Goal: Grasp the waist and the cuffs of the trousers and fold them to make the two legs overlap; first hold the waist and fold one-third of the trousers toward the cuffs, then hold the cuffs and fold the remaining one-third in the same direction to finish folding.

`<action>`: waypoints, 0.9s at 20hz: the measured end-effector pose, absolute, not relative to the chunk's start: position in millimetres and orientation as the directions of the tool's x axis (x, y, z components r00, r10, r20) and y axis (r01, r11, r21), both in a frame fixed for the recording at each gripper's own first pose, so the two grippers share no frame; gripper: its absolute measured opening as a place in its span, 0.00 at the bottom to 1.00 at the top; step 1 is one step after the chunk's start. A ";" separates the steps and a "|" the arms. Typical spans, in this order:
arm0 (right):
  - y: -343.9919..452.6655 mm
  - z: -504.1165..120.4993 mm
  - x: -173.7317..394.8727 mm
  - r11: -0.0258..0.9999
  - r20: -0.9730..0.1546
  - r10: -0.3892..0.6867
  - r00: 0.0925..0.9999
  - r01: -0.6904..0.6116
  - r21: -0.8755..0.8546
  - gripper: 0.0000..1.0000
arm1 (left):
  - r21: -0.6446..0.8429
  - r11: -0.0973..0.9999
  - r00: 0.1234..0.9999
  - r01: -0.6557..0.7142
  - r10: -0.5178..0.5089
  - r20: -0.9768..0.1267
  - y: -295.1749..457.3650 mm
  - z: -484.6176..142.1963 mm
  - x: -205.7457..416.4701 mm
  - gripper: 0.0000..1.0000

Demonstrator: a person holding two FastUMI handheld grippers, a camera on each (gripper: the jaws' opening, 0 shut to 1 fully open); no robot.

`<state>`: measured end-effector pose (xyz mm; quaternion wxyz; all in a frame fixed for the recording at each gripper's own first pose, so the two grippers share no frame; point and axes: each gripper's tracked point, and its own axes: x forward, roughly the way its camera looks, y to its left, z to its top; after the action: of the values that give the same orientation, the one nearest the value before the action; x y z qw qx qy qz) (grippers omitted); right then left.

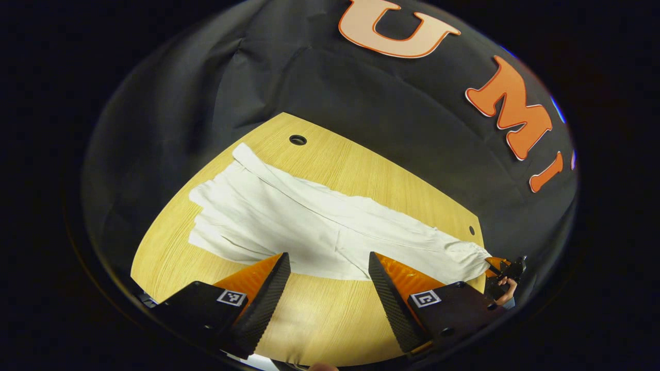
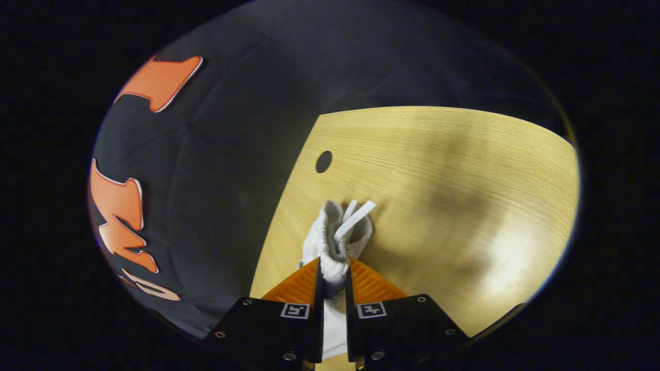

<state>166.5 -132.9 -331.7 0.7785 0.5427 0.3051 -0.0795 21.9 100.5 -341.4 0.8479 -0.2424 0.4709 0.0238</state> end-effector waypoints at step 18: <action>-139.4 -342.8 166.4 0.417 -0.385 0.251 0.888 0.260 0.871 0.19 | -0.450 0.839 0.534 -0.307 -0.239 -0.811 214.9 -386.4 0.3 1.00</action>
<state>166.4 -139.4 -342.8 0.8079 0.5399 0.2364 -0.0029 0.3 214.9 -386.4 0.8286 -0.2834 0.4823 0.0205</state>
